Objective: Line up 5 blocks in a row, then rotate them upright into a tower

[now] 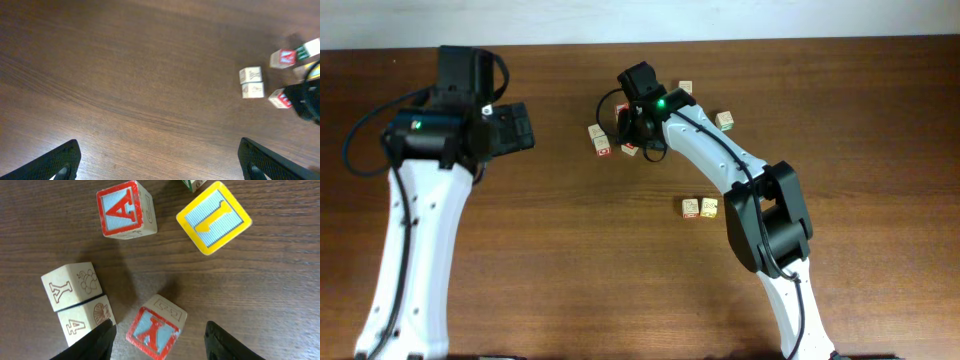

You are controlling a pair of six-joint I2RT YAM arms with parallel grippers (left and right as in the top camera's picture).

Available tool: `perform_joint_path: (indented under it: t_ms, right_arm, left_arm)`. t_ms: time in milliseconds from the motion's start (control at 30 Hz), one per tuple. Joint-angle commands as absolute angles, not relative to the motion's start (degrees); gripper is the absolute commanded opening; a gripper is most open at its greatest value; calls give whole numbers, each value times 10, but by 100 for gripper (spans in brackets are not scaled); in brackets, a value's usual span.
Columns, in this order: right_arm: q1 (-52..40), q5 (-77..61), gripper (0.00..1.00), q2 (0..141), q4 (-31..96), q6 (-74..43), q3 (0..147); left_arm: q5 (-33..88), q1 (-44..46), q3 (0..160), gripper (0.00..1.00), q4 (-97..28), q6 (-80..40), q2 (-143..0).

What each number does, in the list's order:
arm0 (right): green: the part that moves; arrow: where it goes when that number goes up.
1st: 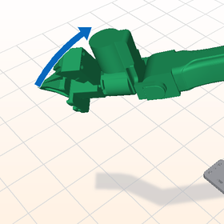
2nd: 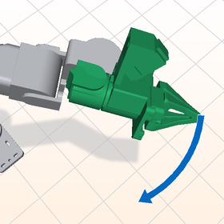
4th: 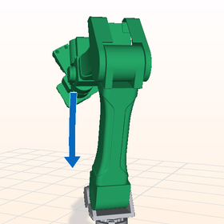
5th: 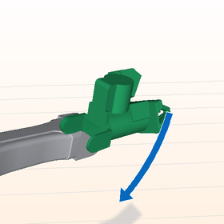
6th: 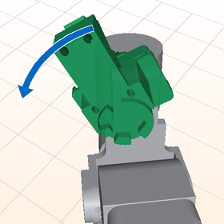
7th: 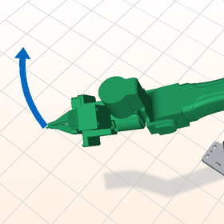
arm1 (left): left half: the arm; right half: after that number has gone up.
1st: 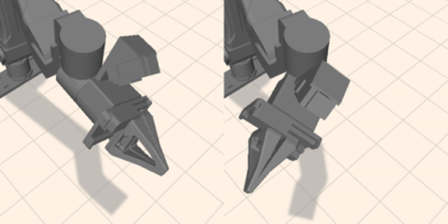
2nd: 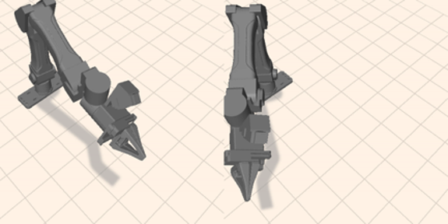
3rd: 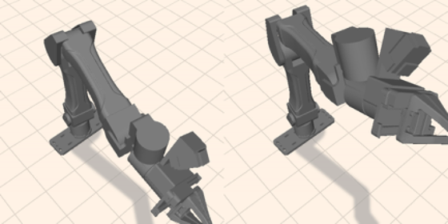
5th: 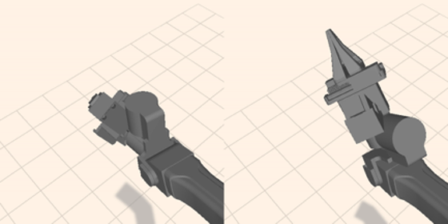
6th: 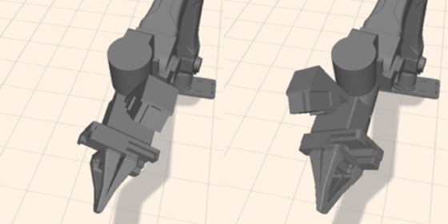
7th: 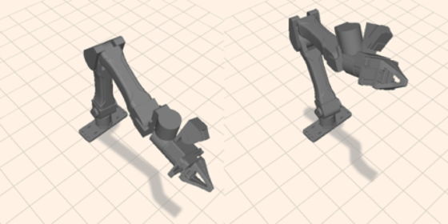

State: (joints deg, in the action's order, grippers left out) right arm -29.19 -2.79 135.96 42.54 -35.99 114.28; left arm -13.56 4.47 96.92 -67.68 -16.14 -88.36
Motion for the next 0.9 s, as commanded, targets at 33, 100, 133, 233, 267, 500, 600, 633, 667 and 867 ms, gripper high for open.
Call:
perform_joint_path:
  t_ms: [33, 100, 133, 233, 267, 500, 600, 633, 667, 867]
  right_arm:
    - [-292, -14, 59, 1365, 421, -370, 1154]
    - [-293, -14, 59, 1369, 419, -372, 1154]
    - [-293, -14, 59, 1372, 419, -372, 1154]
    - [-292, -28, 59, 1378, 424, -372, 1154]
    - [-292, -46, 59, 1378, 426, -372, 1154]
    - [-263, -135, 60, 1323, 507, -352, 1177]
    - [-251, -115, 59, 1289, 562, -318, 1195]
    - [-249, -106, 59, 1279, 575, -317, 1198]
    - [-246, -98, 59, 1269, 587, -317, 1200]
    - [-243, -99, 60, 1238, 607, -317, 1200]
  left_arm:
    - [-144, 42, 980, 99, -669, -167, -824]
    - [-144, 42, 980, 99, -669, -167, -821]
    - [-144, 42, 980, 99, -669, -167, -821]
    - [-144, 42, 980, 99, -669, -167, -822]
    - [-144, 42, 980, 99, -669, -167, -822]
    - [-66, 43, 980, 99, -589, -184, -822]
    - [-64, 43, 980, 99, -576, -184, -822]
    - [-62, 43, 980, 99, -574, -184, -822]
    - [-60, 43, 980, 99, -573, -184, -822]
    - [-58, 43, 980, 99, -577, -184, -822]
